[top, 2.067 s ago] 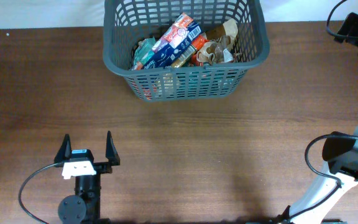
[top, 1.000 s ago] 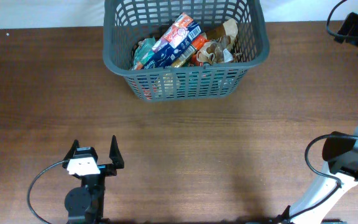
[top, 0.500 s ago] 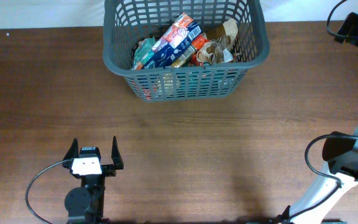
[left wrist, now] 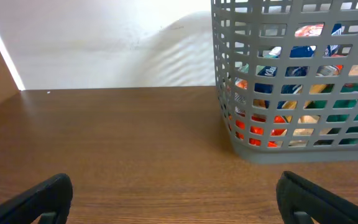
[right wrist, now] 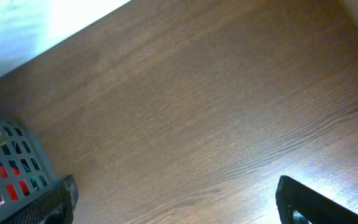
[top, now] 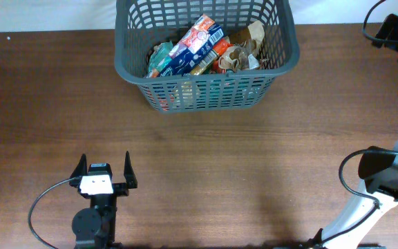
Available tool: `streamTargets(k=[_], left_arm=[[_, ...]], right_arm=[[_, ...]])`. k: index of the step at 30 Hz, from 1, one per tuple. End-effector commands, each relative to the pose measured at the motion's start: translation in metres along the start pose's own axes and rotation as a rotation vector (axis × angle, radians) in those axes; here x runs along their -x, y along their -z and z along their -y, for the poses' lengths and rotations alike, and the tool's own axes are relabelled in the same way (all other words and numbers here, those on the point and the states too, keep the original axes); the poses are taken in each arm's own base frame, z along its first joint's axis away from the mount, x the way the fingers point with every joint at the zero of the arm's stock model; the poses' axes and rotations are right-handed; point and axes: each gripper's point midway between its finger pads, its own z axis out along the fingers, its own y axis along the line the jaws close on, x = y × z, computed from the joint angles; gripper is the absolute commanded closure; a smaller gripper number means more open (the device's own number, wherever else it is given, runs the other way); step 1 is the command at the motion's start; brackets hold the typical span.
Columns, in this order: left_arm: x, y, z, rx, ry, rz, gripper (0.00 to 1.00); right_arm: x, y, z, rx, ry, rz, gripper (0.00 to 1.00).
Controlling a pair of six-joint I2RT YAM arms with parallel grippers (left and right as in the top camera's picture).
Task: Pack container
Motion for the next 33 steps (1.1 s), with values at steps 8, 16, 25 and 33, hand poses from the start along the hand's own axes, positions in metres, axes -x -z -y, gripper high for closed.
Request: streamTargets(k=[8, 16, 25, 33], left_arm=[[-0.001, 0.000, 0.002, -0.011, -0.019, 0.000, 0.01], [-0.001, 0.000, 0.002, -0.011, -0.019, -0.001, 0.01], [-0.001, 0.000, 0.002, -0.011, -0.019, 0.000, 0.01], [-0.001, 0.000, 0.002, -0.011, -0.019, -0.001, 0.01]], right_arm=[[0.002, 0.006, 0.002, -0.007, -0.008, 0.014, 0.01], [0.006, 0.042, -0.003, 0.009, -0.002, 0.086, 0.01], [-0.009, 0.152, -0.050, 0.121, 0.092, 0.285, 0.01], [-0.082, 0.179, -0.092, 0.215, 0.235, 0.208, 0.01]])
